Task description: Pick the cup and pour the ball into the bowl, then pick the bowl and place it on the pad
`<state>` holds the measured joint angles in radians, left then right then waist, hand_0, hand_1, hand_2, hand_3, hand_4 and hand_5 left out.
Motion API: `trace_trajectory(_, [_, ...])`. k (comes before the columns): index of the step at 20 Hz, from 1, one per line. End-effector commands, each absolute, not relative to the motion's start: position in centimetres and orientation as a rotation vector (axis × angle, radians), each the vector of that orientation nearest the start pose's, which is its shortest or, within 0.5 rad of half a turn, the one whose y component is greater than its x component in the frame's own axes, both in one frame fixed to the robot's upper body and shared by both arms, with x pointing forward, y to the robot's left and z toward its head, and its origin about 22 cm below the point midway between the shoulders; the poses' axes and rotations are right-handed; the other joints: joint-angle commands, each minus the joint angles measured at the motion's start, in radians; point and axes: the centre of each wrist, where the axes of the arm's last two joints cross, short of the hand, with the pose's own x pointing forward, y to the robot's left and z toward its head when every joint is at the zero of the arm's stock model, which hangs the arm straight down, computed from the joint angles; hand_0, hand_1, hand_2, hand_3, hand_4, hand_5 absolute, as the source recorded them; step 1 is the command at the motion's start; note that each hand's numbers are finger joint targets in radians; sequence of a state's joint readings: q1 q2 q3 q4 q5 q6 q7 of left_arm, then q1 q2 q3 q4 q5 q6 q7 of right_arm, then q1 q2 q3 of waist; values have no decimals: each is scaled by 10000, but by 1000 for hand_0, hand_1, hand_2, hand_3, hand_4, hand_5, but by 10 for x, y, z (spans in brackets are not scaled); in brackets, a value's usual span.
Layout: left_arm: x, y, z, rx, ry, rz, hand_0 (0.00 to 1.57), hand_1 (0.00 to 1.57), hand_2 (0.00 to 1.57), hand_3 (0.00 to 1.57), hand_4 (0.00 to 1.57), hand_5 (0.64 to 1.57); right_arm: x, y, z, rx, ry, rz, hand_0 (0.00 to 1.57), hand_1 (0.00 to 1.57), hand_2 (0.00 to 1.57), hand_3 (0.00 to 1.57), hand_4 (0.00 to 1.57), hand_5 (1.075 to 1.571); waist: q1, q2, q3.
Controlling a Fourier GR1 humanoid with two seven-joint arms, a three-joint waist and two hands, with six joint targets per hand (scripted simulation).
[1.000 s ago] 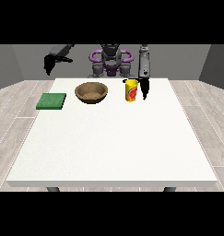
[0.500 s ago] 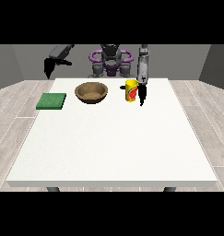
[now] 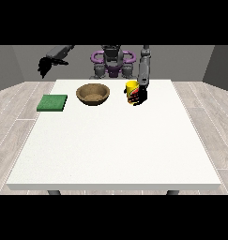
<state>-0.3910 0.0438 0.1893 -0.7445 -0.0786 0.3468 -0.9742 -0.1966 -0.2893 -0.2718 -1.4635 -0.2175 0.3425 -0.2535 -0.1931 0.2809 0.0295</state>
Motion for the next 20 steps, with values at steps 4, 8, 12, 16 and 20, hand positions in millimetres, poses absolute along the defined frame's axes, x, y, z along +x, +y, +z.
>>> trace_trajectory(4, [294,221,-110,5025,-19132,-1681,1316,1316,1571,1571,1496,1256,275,-381,56,783,-18781,1216,0,0,0,0,0,1570,68,-792,-291])
trace_trajectory(8, [327,279,-61,7494,-18285,-4031,1381,1381,1571,1571,1571,1341,268,-371,22,506,-17184,798,0,0,0,0,0,1569,621,-2442,-253])
trace_trajectory(12, [358,318,-9,8906,-17093,-5389,1450,1450,1571,1571,1571,1291,270,-376,18,358,-16944,603,0,0,0,0,0,1569,867,-2691,-259])
trace_trajectory(16, [394,277,37,9455,-17044,-6434,1473,1473,1571,1571,1571,1278,275,-376,1,310,-17012,104,0,0,0,0,0,1568,1104,-2583,-267])
trace_trajectory(20, [393,261,29,10188,-16718,-6788,1495,1495,1571,1571,1530,1287,265,-398,2,612,-17250,463,0,0,0,0,0,1568,767,-2425,-288])
